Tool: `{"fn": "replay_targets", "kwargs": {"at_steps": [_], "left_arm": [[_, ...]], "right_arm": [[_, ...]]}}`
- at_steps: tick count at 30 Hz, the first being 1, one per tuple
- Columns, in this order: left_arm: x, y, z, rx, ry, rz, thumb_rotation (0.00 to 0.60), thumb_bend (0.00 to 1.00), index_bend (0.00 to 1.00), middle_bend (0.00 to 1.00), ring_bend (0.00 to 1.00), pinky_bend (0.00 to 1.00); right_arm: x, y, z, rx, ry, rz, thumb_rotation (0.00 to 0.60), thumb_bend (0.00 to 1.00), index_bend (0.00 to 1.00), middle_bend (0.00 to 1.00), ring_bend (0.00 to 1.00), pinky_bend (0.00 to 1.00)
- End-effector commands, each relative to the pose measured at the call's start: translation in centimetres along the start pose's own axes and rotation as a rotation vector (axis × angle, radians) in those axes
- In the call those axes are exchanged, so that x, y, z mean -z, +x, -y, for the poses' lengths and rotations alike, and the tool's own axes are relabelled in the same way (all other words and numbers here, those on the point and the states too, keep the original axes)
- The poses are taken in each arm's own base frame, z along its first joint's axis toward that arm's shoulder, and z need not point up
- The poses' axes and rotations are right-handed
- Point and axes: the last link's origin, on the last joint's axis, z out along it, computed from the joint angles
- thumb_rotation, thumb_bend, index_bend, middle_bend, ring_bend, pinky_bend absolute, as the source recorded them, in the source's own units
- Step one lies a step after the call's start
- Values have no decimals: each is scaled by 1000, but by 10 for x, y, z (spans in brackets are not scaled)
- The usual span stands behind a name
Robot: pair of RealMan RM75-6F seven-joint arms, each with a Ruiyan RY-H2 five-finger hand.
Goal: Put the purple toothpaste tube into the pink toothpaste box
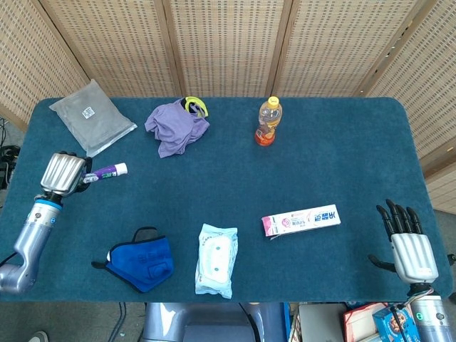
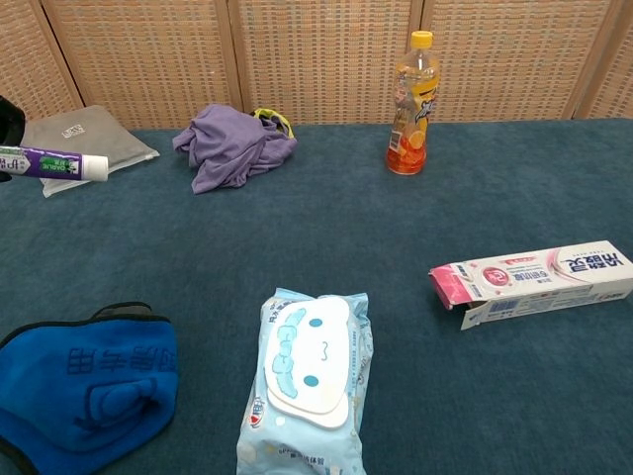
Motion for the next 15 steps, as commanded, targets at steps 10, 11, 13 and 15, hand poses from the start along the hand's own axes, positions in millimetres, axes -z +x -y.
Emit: {"fn": "replay_targets", "kwargs": {"at_steps": [10, 11, 13, 15], "left_arm": [[7, 18, -2, 90, -99, -140, 600, 314, 789, 662, 531, 505], [8, 19, -3, 92, -103, -143, 600, 313, 789, 662, 531, 505], [9, 21, -4, 98, -111, -151, 600, 313, 789, 662, 531, 505], [11, 22, -5, 103, -117, -156, 600, 313, 789, 662, 531, 505]], "right_arm": [[-38, -10, 18, -7, 71, 67, 600, 152, 5, 0, 0, 0], [-43, -10, 20, -9, 81, 74, 600, 153, 11, 0, 0, 0], [-55, -12, 27, -2, 106, 96, 600, 153, 22, 0, 0, 0], [-65, -15, 33, 8, 129, 125, 600, 153, 40, 0, 0, 0]]}}
